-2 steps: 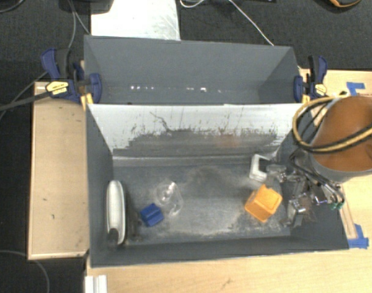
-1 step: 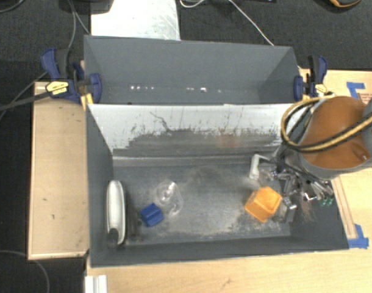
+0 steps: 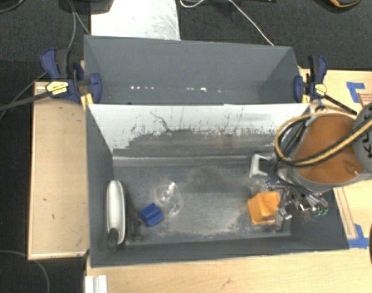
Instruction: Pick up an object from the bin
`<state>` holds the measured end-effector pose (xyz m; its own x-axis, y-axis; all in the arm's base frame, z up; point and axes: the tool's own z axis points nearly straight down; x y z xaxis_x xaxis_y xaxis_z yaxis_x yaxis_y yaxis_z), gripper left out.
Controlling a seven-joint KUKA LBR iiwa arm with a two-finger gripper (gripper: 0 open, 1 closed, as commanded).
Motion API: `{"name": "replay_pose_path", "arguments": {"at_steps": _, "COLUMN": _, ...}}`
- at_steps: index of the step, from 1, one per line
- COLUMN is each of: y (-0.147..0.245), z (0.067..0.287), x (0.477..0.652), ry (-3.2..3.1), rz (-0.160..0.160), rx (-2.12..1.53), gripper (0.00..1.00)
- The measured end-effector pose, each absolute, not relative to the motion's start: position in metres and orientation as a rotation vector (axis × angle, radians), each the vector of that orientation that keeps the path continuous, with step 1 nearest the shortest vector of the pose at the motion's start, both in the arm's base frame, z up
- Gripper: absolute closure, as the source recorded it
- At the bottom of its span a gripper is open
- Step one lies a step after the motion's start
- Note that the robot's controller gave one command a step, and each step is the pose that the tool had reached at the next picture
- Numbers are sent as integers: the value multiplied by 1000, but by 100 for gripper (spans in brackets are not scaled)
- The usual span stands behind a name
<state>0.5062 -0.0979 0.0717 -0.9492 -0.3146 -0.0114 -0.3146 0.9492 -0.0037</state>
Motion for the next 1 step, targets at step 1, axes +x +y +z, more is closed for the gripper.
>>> {"name": "replay_pose_path", "arguments": {"at_steps": 1, "y": -108, "z": 71, "x": 513, "ry": 3082, "rz": 3, "rx": -587, "gripper": 100}}
